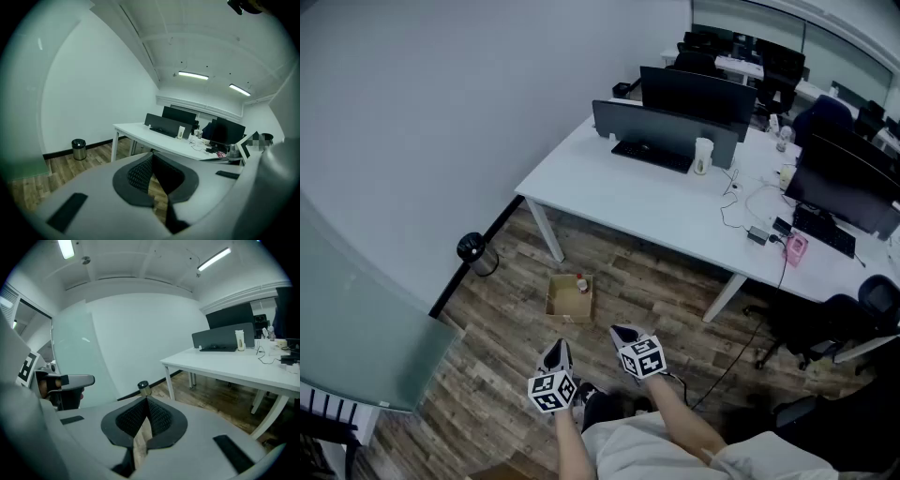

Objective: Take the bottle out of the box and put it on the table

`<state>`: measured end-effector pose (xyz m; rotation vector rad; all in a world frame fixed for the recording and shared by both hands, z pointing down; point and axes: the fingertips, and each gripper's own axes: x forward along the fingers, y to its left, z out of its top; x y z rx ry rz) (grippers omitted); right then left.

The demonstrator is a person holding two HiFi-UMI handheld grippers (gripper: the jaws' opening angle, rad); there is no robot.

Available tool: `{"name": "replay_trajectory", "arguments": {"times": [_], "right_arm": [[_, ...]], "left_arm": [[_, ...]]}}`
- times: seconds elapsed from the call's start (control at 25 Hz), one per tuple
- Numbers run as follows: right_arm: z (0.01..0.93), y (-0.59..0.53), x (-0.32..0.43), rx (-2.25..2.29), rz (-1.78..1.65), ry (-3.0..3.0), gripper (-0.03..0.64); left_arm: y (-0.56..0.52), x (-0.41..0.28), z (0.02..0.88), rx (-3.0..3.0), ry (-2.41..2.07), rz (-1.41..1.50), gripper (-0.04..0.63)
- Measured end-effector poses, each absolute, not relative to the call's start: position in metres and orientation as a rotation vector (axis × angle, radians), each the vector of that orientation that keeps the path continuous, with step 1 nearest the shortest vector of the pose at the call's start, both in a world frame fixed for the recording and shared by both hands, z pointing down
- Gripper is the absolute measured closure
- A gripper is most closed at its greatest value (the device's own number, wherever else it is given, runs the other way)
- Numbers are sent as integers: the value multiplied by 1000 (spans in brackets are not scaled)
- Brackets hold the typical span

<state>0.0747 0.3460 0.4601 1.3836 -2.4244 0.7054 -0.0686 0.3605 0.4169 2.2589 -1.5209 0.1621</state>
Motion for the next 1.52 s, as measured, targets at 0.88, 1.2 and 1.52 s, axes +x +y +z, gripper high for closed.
{"name": "replay_trajectory", "arguments": {"times": [0.88,1.2,1.52], "right_arm": [[468,252,83,1468,733,-2438,575],[465,180,76,1371,718,-2454,575],[463,90,69,1391,731,-2430,575]], "left_arm": [[269,-84,423,2267,-1542,147,581],[176,-78,414,2265,-1530,118,581],[80,-79,413,2315,-1488,164,581]]}}
